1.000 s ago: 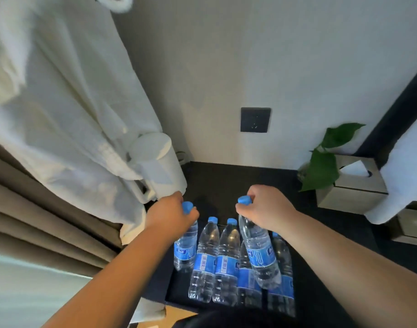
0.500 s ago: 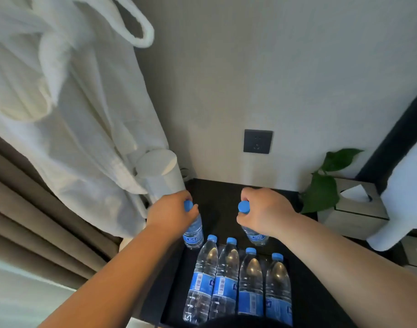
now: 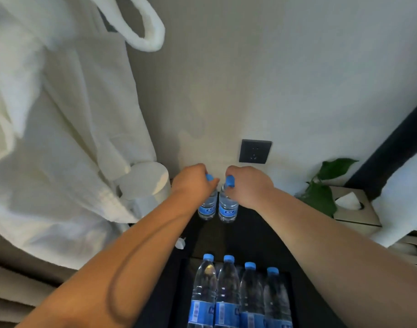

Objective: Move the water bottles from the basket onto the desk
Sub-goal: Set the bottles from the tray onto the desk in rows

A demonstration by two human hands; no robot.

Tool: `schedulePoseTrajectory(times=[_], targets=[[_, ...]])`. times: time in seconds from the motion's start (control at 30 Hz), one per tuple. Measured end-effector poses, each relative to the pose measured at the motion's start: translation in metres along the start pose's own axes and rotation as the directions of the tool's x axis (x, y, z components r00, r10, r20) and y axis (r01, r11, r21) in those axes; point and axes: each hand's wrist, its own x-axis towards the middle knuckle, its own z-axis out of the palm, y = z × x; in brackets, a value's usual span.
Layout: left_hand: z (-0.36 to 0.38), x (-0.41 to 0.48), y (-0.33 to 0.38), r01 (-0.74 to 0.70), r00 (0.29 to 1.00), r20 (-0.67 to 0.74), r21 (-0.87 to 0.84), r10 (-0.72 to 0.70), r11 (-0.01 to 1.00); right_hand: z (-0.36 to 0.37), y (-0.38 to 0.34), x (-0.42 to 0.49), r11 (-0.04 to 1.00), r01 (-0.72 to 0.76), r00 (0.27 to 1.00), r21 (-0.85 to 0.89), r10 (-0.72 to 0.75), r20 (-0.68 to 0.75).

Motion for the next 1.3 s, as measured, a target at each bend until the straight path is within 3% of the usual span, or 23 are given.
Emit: schedulePoseTrajectory(times=[0.3,0.53,0.67,0.77,0.83,0.97,1.13,1.3], targets=[[0.027,0.035,-0.008,0.029,0.997,0.076,-0.131,-0.019,0.991,0.035,0.023,0.035,0.99,-0.133,0.991,0.044,0.133,-0.003],[0.028,0.033,-0.016,0.081,0.992,0.11,-0.213,-0.058,0.974,0.054,0.029,0.043,0.994,-0.07,0.997,0.08,0.073,-0.037],[0.027,0.029,-0.013,0.059,0.997,0.051,-0.213,-0.049,0.975,0.057,0.033,0.034,0.991,-0.074,0.995,0.115,0.081,-0.06],[0.027,0.026,-0.012,0.028,1.0,0.016,-0.21,-0.025,0.977,0.06,0.035,0.017,0.961,-0.128,0.986,0.244,0.149,-0.068],[0.028,0.021,-0.016,0.013,1.0,0.013,-0.213,-0.01,0.977,0.067,0.04,0.0,0.941,-0.194,0.98,0.278,0.201,0.001],[0.037,0.0,-0.03,0.018,0.996,0.092,-0.154,-0.004,0.988,0.091,0.056,-0.047,0.943,-0.288,0.947,0.166,0.254,0.199],[0.068,-0.053,-0.061,-0.001,0.963,0.27,0.028,-0.006,1.0,0.123,0.065,-0.108,0.956,-0.288,0.891,0.062,0.243,0.384],[0.101,-0.11,-0.079,-0.046,0.889,0.457,0.094,-0.002,0.995,0.14,0.052,-0.137,0.98,-0.193,0.91,0.053,0.159,0.383]])
